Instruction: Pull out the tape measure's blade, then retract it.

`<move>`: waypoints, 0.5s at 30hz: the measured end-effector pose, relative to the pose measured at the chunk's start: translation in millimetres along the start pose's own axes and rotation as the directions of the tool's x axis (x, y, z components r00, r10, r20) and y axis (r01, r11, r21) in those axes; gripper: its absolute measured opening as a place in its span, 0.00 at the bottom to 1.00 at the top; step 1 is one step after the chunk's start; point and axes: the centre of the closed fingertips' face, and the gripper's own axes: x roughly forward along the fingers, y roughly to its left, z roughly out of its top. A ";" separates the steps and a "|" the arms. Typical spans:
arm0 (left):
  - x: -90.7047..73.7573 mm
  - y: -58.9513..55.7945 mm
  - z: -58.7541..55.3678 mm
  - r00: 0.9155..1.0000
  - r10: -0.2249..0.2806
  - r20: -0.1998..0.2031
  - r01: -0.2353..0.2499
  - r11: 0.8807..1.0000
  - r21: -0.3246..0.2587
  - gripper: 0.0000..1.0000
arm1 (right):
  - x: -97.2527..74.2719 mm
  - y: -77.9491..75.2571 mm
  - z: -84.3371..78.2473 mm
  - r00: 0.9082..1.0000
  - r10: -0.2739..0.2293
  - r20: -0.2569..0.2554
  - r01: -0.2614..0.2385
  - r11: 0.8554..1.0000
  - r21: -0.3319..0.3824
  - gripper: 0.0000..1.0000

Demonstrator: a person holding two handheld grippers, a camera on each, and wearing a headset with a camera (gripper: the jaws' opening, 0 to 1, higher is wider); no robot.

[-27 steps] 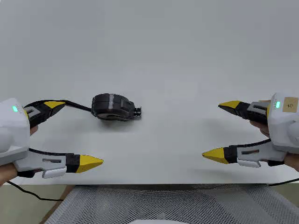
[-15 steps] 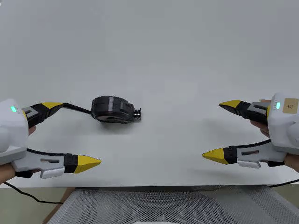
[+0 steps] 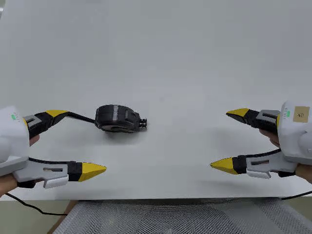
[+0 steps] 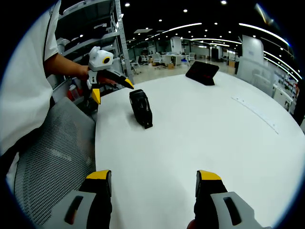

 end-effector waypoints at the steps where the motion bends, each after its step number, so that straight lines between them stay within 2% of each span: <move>1: 0.6 0.2 -0.2 1.000 0.000 -0.002 0.000 1.000 0.002 0.93 | 0.1 0.4 0.2 1.000 0.001 0.000 -0.001 1.000 0.002 0.70; 10: 2.8 1.2 -0.5 1.000 -0.004 -0.017 0.004 0.999 0.032 0.94 | 3.8 -0.5 2.1 1.000 0.003 0.007 -0.003 1.000 0.005 0.71; 15: 9.0 2.2 5.3 1.000 -0.016 -0.020 0.017 0.998 0.056 0.92 | 10.5 -2.2 4.7 1.000 0.017 0.010 -0.017 1.000 -0.005 0.71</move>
